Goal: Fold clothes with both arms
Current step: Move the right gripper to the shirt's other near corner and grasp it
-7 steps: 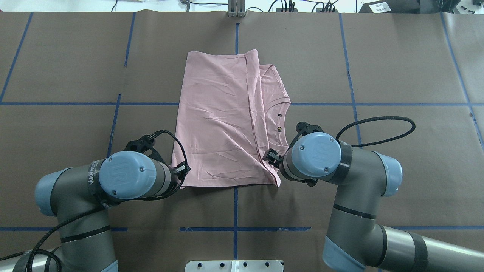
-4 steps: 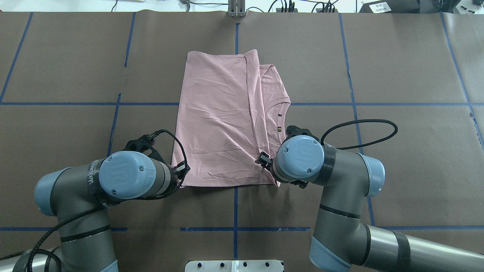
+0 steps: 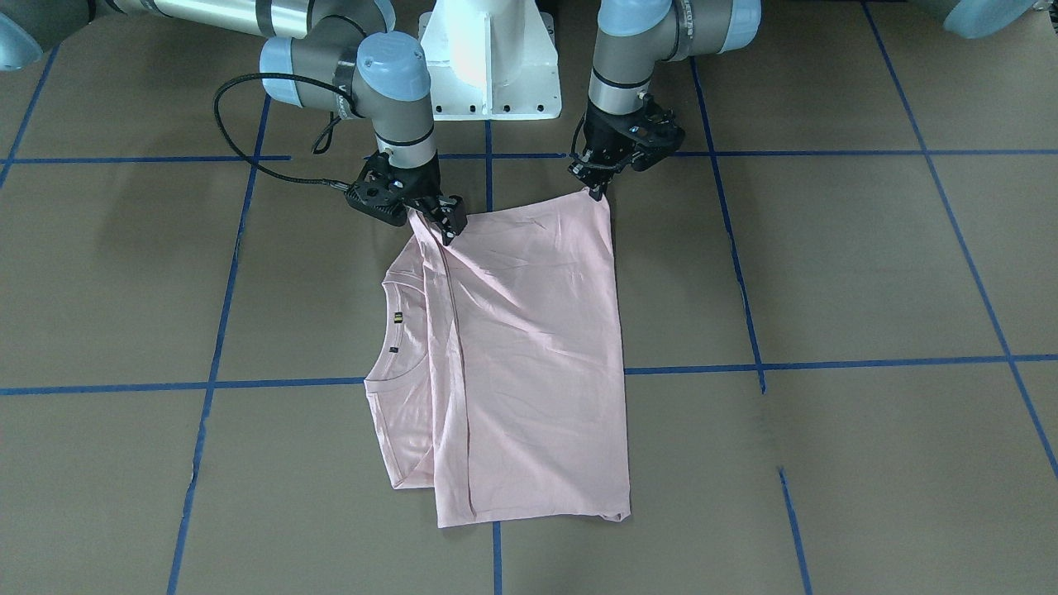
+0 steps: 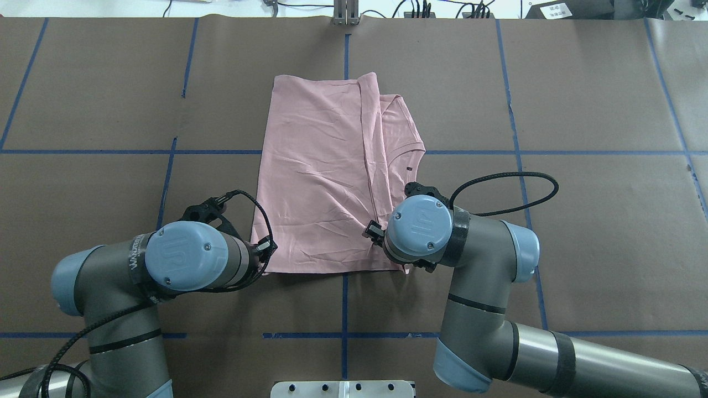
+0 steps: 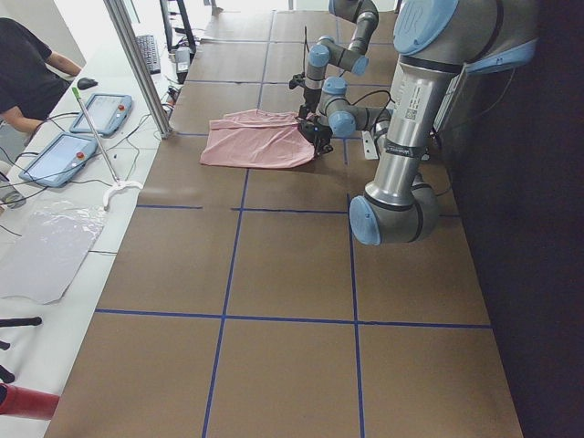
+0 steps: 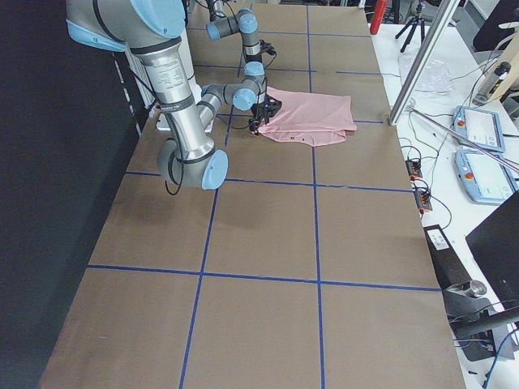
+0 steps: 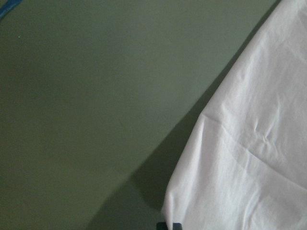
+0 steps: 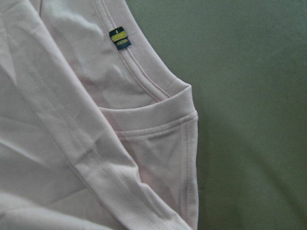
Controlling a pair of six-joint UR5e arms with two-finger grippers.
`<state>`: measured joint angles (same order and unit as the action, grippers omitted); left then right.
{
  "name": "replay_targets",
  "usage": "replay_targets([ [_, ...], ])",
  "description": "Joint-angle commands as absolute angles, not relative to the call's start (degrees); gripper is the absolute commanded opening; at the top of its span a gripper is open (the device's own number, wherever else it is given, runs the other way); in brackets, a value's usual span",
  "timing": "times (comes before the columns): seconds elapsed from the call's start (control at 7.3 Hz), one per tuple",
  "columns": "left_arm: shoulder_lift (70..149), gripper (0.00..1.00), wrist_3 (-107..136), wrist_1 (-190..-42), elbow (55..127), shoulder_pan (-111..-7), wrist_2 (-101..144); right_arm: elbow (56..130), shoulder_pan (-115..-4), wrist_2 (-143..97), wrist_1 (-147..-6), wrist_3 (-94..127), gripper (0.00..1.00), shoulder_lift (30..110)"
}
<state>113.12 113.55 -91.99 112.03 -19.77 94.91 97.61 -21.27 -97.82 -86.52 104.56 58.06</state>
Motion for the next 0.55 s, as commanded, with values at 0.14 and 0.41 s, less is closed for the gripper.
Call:
replay_targets([
  [0.14,113.2,0.0,113.55,-92.02,112.15,-19.77,94.92,96.94,-21.27,-97.91,-86.49,104.33,0.84,57.92],
  [0.41,113.12,0.0,113.55,-91.93,112.15,-19.78,94.92,96.94,-21.27,-98.17,-86.48,104.15,0.21,58.01],
])
